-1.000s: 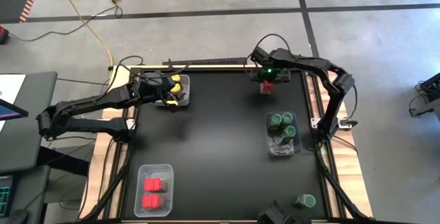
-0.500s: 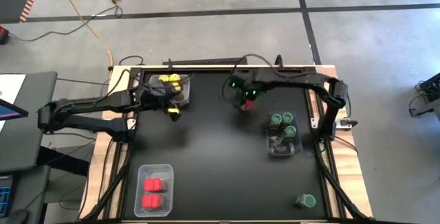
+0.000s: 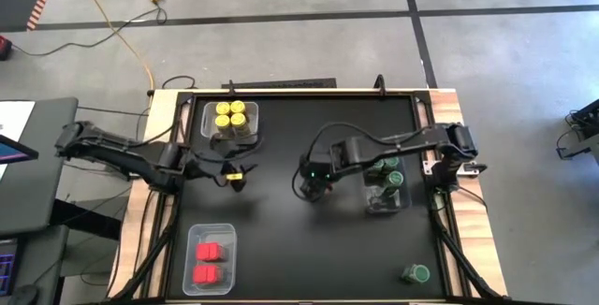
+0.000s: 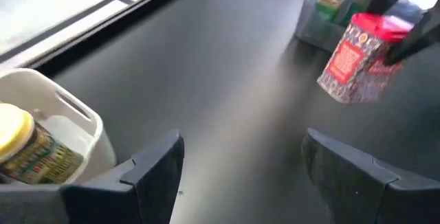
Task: Sort spices by type
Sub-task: Put the red seasoning can into the transparent bin
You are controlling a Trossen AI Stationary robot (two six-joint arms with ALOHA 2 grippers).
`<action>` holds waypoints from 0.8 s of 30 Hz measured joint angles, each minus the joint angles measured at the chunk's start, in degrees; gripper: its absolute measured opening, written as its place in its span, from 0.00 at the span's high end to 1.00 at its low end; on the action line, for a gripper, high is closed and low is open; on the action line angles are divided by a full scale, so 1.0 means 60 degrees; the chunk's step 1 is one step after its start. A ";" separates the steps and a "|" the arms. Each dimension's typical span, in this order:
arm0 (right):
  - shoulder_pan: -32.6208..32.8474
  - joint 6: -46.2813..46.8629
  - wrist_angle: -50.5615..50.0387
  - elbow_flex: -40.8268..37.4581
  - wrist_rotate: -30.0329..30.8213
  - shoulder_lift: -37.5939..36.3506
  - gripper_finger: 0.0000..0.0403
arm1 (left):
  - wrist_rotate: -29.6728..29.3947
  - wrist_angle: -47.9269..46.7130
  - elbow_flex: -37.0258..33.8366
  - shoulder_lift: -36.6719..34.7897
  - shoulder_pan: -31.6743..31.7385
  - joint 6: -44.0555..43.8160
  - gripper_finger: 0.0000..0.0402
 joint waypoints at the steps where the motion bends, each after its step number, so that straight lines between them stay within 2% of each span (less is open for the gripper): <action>1: 0.0121 0.0336 0.0142 0.0003 0.0002 0.0004 0.39 | -0.0132 0.0002 0.0000 0.0009 -0.0200 -0.0191 0.30; 7: 0.0485 0.2122 0.0314 0.0003 0.0047 0.0008 0.40 | -0.0842 0.0009 0.0000 0.0036 -0.1137 -0.0560 0.30; 12: 0.0681 0.3540 0.0399 0.0014 0.0339 0.0083 0.40 | -0.0925 0.0003 0.0000 0.0036 -0.1465 -0.0175 0.30; 15: 0.0741 0.4235 0.0315 0.0464 0.0355 0.0600 0.40 | -0.0924 -0.0183 0.0000 0.0036 -0.1569 -0.0017 0.30; 18: 0.0823 0.4561 0.0127 0.1651 0.0351 0.1644 0.40 | -0.0916 -0.0596 0.0000 0.0009 -0.1627 0.0096 0.30; 24: 0.0811 0.5977 -0.2411 0.4952 0.0402 0.3942 0.40 | -0.0847 -0.1474 0.0000 -0.0077 -0.1675 0.0107 0.30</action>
